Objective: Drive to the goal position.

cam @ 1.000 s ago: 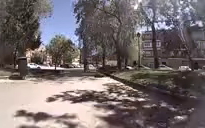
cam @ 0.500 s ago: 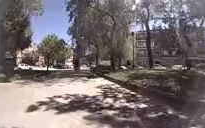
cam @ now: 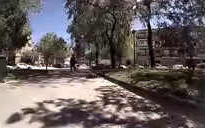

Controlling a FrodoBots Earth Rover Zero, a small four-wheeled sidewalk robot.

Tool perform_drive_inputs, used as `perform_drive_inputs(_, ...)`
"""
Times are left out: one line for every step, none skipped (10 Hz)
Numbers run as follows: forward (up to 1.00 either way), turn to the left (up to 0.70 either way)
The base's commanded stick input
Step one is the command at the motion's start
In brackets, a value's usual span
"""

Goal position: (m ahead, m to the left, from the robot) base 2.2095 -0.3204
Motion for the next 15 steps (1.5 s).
perform_drive_inputs(0.7, -0.31)
perform_drive_inputs(0.7, -0.31)
perform_drive_inputs(0.7, -0.31)
perform_drive_inputs(0.7, -0.31)
perform_drive_inputs(0.7, -0.24)
perform_drive_inputs(0.7, -0.14)
perform_drive_inputs(0.7, -0.04)
perform_drive_inputs(0.7, -0.01)
perform_drive_inputs(0.7, 0.01)
perform_drive_inputs(0.7, 0.01)
perform_drive_inputs(0.7, 0.01)
perform_drive_inputs(0.7, 0.01)
perform_drive_inputs(0.7, 0.01)
perform_drive_inputs(0.7, 0.06)
perform_drive_inputs(0.7, 0.28)
